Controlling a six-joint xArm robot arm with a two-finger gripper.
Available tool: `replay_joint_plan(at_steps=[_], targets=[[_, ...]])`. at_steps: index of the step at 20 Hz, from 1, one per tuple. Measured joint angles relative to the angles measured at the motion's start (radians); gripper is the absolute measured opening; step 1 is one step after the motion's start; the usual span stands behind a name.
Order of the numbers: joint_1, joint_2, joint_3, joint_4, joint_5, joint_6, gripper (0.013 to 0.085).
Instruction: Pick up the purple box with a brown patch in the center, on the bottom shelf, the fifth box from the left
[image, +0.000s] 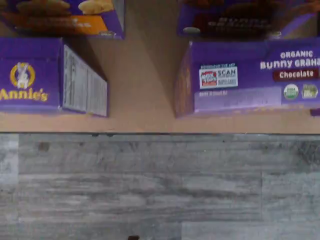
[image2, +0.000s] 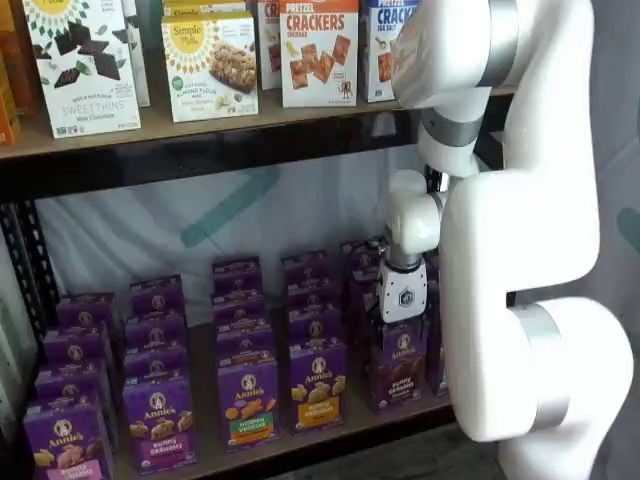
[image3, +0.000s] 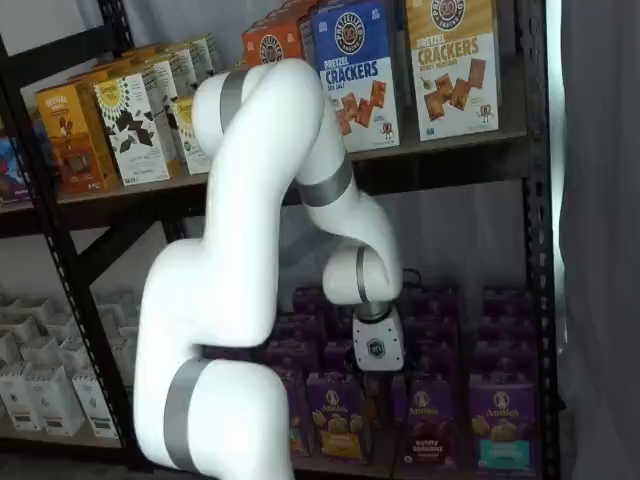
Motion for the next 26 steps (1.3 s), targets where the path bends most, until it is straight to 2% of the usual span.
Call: replay_joint_plan(at_steps=[7, 17, 26], targets=[[-0.008, 0.073, -0.088, -0.007, 0.006, -0.002, 0.085], [-0.027, 0.156, -0.2, -0.058, 0.02, 0.026, 0.085], [-0.039, 0.211, -0.28, -0.057, 0.038, 0.013, 0.085]])
